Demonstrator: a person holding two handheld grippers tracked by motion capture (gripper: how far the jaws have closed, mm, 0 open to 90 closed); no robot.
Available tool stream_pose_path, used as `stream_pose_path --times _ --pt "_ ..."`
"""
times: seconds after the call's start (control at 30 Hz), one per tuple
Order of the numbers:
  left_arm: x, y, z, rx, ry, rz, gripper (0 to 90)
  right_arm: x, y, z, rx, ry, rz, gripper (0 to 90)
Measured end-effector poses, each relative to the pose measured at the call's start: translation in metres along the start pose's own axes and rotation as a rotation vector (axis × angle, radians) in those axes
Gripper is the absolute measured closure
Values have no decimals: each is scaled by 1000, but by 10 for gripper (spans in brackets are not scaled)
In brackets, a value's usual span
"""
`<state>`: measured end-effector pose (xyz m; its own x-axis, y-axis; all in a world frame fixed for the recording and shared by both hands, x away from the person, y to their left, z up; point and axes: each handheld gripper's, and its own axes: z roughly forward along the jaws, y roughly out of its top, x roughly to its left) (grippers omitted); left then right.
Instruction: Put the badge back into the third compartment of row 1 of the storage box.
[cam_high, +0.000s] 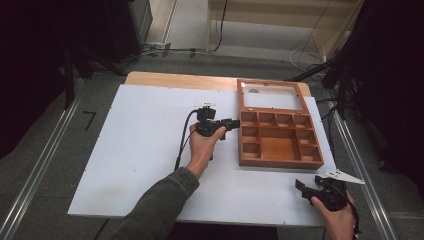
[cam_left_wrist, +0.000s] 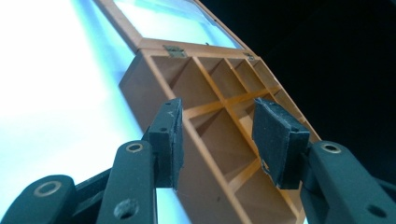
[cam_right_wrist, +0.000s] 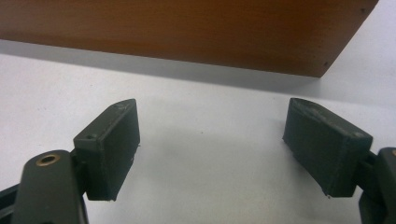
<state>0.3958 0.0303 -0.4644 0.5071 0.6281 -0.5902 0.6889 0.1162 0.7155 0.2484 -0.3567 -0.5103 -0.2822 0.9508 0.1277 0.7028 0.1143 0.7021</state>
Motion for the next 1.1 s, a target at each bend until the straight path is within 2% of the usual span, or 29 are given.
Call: stream_pose_path --times 0.43,0.77,1.1 --pt "23 -18 -34 -13 27 -33 506 1 0 1 3 -7 -4 169" --pt "41 -31 -69 -42 52 -56 493 1 0 1 5 -9 -2 169" --pt "51 -45 -101 -72 64 -76 458 1 0 0 5 -9 -4 169"
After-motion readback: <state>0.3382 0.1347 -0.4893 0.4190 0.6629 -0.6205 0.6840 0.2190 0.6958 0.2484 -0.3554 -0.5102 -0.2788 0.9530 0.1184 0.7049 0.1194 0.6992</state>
